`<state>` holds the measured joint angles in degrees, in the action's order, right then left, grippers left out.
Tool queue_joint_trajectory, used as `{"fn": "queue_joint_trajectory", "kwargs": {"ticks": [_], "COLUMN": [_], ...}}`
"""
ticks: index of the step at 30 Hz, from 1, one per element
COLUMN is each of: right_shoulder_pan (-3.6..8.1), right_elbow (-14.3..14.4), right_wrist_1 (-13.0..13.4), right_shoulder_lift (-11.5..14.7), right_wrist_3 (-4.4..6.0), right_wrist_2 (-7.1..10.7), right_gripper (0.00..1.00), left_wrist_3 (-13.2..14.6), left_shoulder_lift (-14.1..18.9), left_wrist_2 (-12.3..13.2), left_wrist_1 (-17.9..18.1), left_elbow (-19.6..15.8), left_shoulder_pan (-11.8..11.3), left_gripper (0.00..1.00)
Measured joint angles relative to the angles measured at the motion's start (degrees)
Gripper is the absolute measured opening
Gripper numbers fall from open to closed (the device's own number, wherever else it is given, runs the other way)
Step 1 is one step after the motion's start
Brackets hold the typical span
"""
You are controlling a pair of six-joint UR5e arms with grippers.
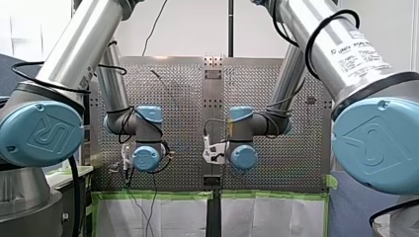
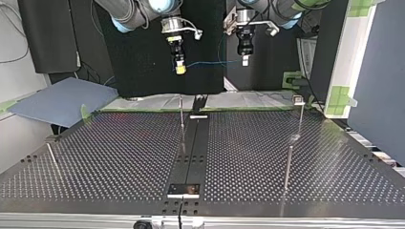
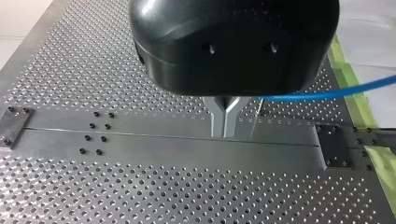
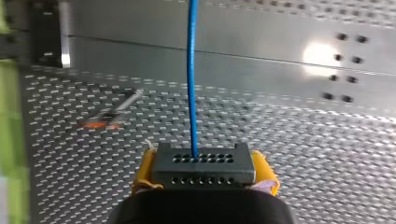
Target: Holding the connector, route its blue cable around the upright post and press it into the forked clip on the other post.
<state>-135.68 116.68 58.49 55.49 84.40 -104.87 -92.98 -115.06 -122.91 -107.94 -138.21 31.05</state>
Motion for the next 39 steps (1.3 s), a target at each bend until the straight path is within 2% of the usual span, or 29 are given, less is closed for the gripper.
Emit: {"fn": "queue_joint_trajectory", "kwargs": {"ticks": [4,7,35,39], "right_shoulder_pan": [0.01,0.01,0.01,0.26], "right_elbow": [0.15,0.16,0.18,0.04], "right_wrist_1": [-0.18,-0.20,-0.20,-0.45], "right_shoulder_lift": [-1.92,-2.36,-2.53,-2.30], "right_wrist_3": [-0.01,-0.01,-0.01,0.22], "right_wrist_2": [0.01,0.01,0.01,-0.23], "right_gripper": [0.00,0.00,0.00,0.00], "left_wrist_3": [0.00,0.00,0.00,0.57], "left_shoulder_lift": [-0.02,-0.02,-0.02,-0.16], "left_wrist_2": [0.00,0.00,0.00,-0.36], "left_wrist_1": [0.00,0.00,0.00,-0.56], "left_elbow": [-0.01,-0.02,-0.01,0.27], "left_shoulder_pan": [0.00,0.00,0.00,-0.56], "left_gripper": [0.01,0.01,0.01,0.01]}}
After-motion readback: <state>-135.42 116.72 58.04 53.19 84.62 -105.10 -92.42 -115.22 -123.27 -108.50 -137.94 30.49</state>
